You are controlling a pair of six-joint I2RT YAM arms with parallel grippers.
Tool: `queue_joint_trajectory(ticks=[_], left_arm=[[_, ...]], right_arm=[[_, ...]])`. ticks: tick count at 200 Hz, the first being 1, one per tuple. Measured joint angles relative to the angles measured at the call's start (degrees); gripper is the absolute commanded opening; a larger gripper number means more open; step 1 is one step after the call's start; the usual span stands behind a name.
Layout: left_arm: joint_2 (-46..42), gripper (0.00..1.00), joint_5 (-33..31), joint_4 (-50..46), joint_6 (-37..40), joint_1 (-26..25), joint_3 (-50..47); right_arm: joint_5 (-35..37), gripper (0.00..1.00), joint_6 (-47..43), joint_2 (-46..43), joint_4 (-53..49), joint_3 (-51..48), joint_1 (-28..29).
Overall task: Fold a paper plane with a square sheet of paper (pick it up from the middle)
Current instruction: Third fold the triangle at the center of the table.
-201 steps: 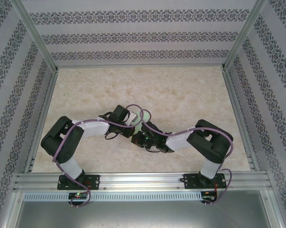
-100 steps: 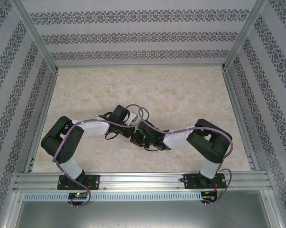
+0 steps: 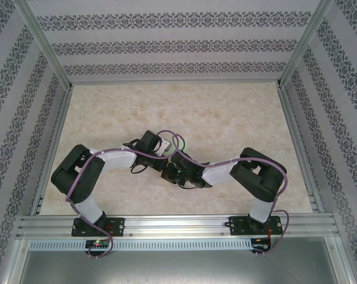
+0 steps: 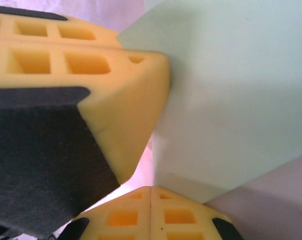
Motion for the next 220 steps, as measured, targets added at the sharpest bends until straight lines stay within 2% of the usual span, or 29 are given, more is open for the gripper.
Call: queue_joint_trajectory(ticks=[23,38,64,85,133,154,176,200,220], left_arm=[[0.0,0.09,0.0,-0.1,-0.1,0.0,0.0],[0.0,0.12,0.1,-0.5,-0.4,0.0,0.2],[-0.1,0.23,0.1,-2.9,-1.6,0.0,1.4],[-0.3,0.35,0.0,-5.9,-2.4,0.0,3.6],[-3.5,0.41,-1.9,-10.5,-5.0,0.0,8.7],[-6.6,0.40,-4.0,-12.6,-6.6,0.1,8.8],[-10.6,0.31,-4.8,-14.5,-8.9,0.2,8.5],[-16.2,0.20,-2.8,-14.6,-12.2,0.4,6.8],[-19.1,0.18,0.0,-14.4,-15.1,-0.1,4.8]], right_arm=[[0.0,0.06,-1.1,-5.2,-3.5,-2.7,-2.3],[-0.4,0.08,-2.8,-10.3,-6.3,-3.7,-5.9],[-2.0,0.10,-6.9,-16.2,-10.5,-2.6,-13.1],[-4.7,0.10,-10.1,-15.7,-13.4,0.6,-17.4],[-11.0,0.07,-14.4,-8.3,-16.9,8.9,-18.8],[-12.9,0.07,-14.9,-5.4,-16.9,10.3,-18.2],[-14.2,0.06,-15.3,-4.2,-17.5,10.4,-17.2],[-14.7,0.06,-16.2,-4.2,-18.1,10.4,-16.7],[-14.6,0.06,-16.7,-5.0,-18.6,10.3,-16.7]])
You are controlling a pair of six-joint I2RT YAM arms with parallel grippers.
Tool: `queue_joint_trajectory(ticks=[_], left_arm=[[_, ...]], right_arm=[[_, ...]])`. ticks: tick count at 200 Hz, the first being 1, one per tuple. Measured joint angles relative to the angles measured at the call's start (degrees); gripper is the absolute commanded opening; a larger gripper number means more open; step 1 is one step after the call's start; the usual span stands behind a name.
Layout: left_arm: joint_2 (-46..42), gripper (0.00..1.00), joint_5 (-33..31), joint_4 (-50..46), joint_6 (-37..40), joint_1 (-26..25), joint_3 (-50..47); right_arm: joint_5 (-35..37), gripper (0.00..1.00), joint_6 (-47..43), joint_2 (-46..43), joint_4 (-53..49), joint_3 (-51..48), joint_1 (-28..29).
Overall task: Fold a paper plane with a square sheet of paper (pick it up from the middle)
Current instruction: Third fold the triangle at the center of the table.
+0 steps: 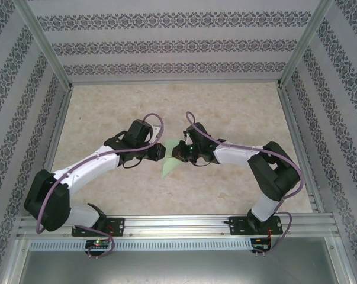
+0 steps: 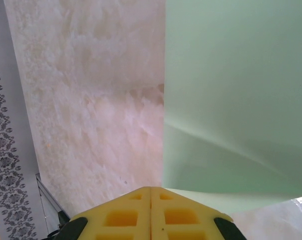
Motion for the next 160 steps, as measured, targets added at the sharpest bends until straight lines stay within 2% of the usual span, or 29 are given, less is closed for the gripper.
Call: queue_joint_trajectory(ticks=[37,70,160], left_arm=[[-0.3,0.14,2.2,1.3,-5.5,-3.0,-4.3],[1.6,0.13,2.6,3.1,-9.0,-3.8,-5.6],[8.4,0.15,2.6,4.9,-10.7,-5.4,-5.4]], right_arm=[[-1.9,0.05,-1.7,-0.9,-0.9,-0.1,0.0],[-3.0,0.05,-2.4,1.7,-1.5,0.7,0.1],[-2.7,0.05,-4.0,8.4,-2.1,2.5,-0.4]])
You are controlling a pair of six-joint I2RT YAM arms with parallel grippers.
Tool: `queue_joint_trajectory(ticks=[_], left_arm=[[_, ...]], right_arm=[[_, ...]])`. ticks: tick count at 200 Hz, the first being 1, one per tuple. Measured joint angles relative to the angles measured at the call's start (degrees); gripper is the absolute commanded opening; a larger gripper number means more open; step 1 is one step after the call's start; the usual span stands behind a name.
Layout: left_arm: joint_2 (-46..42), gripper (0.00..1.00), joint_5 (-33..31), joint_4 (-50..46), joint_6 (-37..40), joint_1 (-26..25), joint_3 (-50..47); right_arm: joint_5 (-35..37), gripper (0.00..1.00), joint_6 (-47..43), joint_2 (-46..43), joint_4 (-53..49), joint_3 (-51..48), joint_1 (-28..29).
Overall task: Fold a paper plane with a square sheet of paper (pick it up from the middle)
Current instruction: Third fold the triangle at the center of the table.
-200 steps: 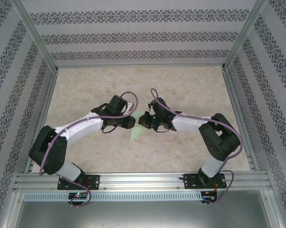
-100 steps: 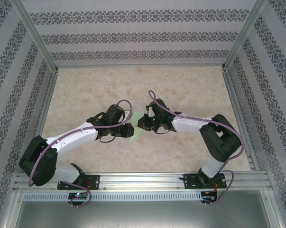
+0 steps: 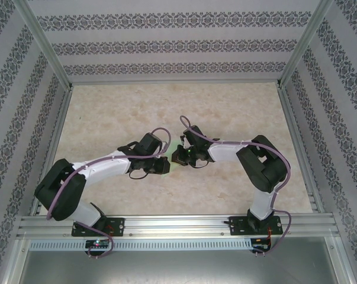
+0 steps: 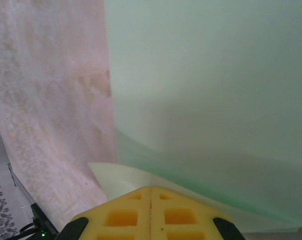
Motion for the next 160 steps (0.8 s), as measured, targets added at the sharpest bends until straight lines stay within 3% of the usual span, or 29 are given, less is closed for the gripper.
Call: queue_joint_trajectory(ticks=[106,160], left_arm=[[9.8,0.17,-0.2,3.7,0.0,-1.8,3.1],[9.7,0.14,-0.6,6.7,0.1,-1.8,0.0]], right_arm=[[0.0,0.05,-0.3,1.6,0.5,-0.1,-0.5],[-0.1,0.05,-0.3,1.7,0.7,-0.1,-0.8]])
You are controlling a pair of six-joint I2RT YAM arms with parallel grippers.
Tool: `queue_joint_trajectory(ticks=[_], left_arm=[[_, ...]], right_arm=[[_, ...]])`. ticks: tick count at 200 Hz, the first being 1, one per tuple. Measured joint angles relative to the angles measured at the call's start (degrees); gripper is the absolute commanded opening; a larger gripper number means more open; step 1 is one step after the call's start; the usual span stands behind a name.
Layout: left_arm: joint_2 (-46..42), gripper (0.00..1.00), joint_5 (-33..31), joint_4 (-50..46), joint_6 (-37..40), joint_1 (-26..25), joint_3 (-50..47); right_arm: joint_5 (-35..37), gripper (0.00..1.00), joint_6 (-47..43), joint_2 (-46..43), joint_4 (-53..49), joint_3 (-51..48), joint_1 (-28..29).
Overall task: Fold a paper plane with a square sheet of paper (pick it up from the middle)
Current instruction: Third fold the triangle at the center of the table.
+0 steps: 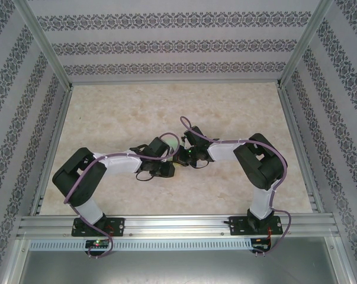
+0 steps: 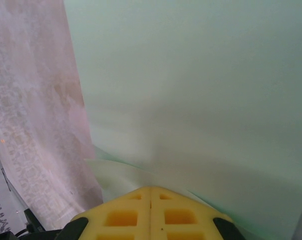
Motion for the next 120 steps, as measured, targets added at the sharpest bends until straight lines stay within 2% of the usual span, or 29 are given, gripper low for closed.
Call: queue_joint_trajectory(ticks=[65,120], left_arm=[[-2.3,0.12,0.3,5.6,-0.9,0.2,-4.7],[-5.5,0.12,3.7,5.7,-1.8,2.1,-8.5]], right_arm=[[-0.2,0.05,0.0,0.1,0.2,0.0,-0.2],[-0.2,0.05,0.0,0.2,0.3,0.0,-0.4]])
